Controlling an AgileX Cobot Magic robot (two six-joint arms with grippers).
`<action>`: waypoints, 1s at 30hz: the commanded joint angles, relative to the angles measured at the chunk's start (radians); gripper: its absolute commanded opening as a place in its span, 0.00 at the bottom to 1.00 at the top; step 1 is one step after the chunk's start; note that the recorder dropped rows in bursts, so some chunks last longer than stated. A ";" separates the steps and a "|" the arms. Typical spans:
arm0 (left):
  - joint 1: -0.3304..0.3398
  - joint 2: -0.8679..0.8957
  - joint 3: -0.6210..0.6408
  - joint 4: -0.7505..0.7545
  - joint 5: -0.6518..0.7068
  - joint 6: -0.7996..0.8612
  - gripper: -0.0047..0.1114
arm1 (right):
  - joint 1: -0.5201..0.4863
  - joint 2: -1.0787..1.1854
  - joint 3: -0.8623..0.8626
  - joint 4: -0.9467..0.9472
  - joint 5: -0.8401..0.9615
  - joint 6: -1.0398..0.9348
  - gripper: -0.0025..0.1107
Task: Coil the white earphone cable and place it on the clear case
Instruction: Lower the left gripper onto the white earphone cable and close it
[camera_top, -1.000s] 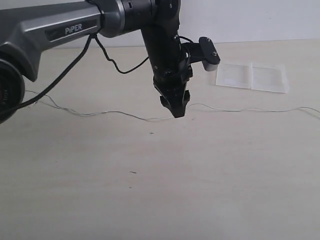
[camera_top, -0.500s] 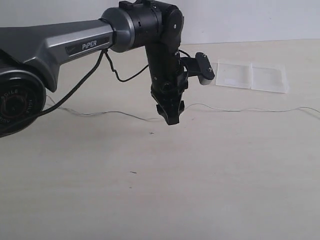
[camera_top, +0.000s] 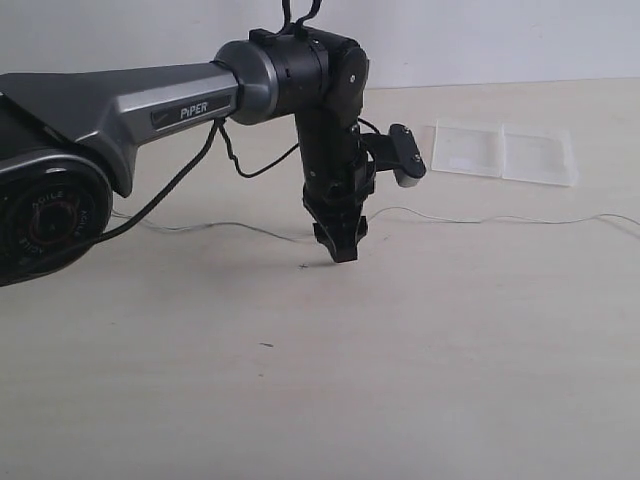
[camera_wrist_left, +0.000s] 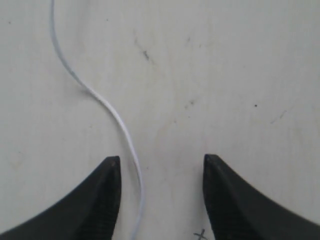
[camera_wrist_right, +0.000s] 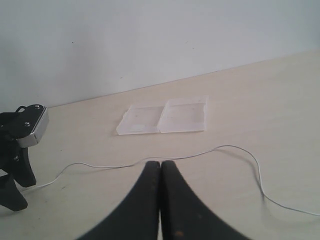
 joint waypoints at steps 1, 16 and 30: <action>-0.001 -0.006 -0.007 0.007 -0.009 -0.008 0.47 | 0.000 -0.006 0.004 -0.007 -0.005 -0.001 0.02; 0.000 0.005 -0.007 0.015 -0.022 -0.009 0.47 | 0.000 -0.006 0.004 -0.007 -0.005 -0.001 0.02; 0.000 0.028 -0.007 0.034 -0.015 -0.027 0.37 | 0.000 -0.006 0.004 -0.007 -0.005 -0.001 0.02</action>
